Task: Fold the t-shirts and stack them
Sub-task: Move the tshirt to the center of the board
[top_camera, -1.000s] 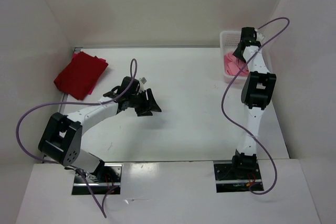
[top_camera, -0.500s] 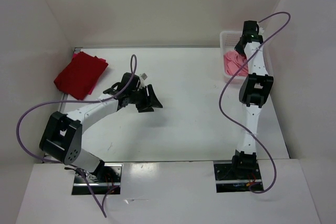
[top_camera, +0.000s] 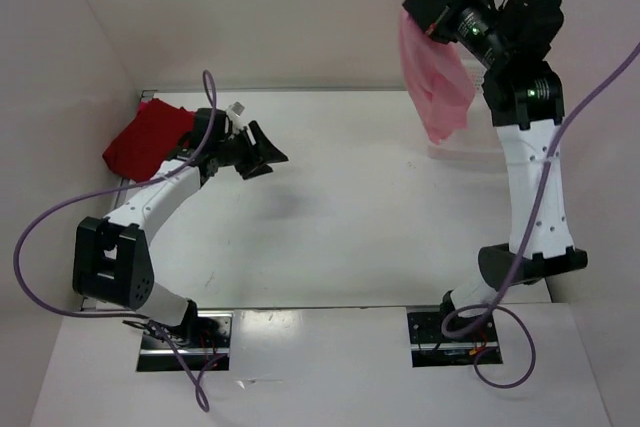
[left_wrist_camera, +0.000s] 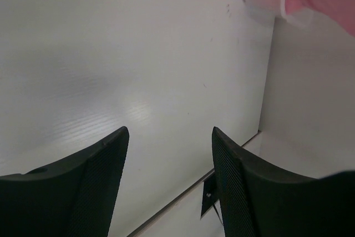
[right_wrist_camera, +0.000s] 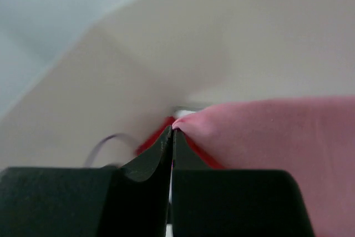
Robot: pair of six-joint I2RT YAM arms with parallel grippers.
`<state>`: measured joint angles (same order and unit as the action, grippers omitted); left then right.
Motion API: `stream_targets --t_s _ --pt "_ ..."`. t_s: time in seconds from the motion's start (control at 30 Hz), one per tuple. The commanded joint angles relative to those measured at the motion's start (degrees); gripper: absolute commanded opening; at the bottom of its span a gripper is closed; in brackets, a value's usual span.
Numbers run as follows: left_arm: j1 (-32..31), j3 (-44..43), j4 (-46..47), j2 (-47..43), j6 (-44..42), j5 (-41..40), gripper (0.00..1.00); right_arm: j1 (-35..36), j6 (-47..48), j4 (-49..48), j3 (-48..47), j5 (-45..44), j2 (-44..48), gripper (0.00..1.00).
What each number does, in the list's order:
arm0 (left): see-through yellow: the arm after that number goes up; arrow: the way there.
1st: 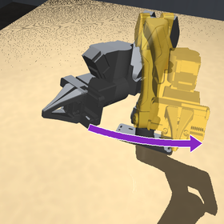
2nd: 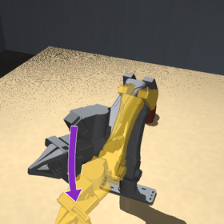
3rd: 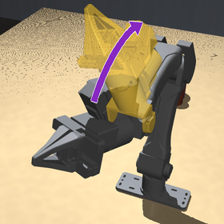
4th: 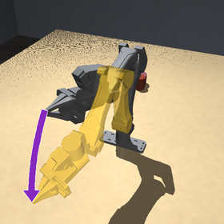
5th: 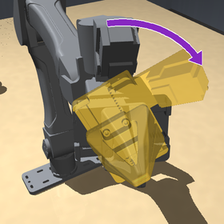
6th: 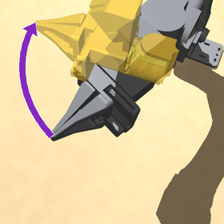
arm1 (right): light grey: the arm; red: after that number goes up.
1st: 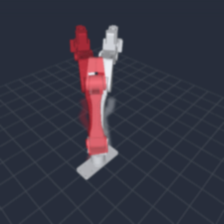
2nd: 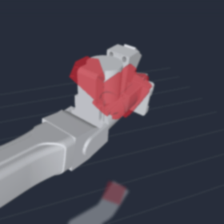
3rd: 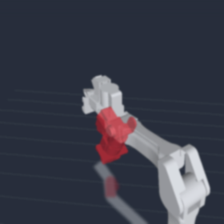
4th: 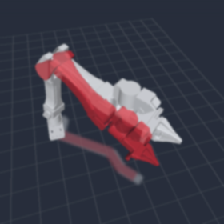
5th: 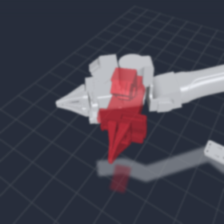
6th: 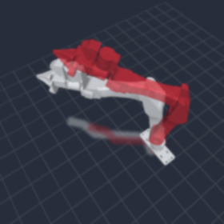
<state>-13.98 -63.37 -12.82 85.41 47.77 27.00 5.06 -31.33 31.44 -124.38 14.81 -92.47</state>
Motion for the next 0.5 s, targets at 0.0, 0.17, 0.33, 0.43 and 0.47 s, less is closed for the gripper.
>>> stream_targets --t_s 0.0,0.17,0.33,0.43,0.47 --pt "4.56 0.08 1.57 0.11 1.71 2.70 0.69 5.04 -6.96 -7.35 -3.76 16.99 1.32 0.00" --pt "12.64 1.76 0.17 -1.64 1.10 4.81 0.70 7.24 -11.12 -11.58 -4.92 25.17 1.85 0.00" --pt "21.53 1.76 -2.03 -4.54 -1.18 6.04 0.70 4.08 -16.99 -20.52 9.40 31.33 5.36 0.00" --pt "22.15 2.37 -3.26 -4.55 -2.76 6.04 0.73 3.38 -12.02 -17.39 16.24 26.60 5.98 0.00" --pt "22.15 2.38 -4.05 -4.55 -3.29 6.04 0.73 2.33 -11.30 -17.90 20.27 26.07 5.37 0.00"
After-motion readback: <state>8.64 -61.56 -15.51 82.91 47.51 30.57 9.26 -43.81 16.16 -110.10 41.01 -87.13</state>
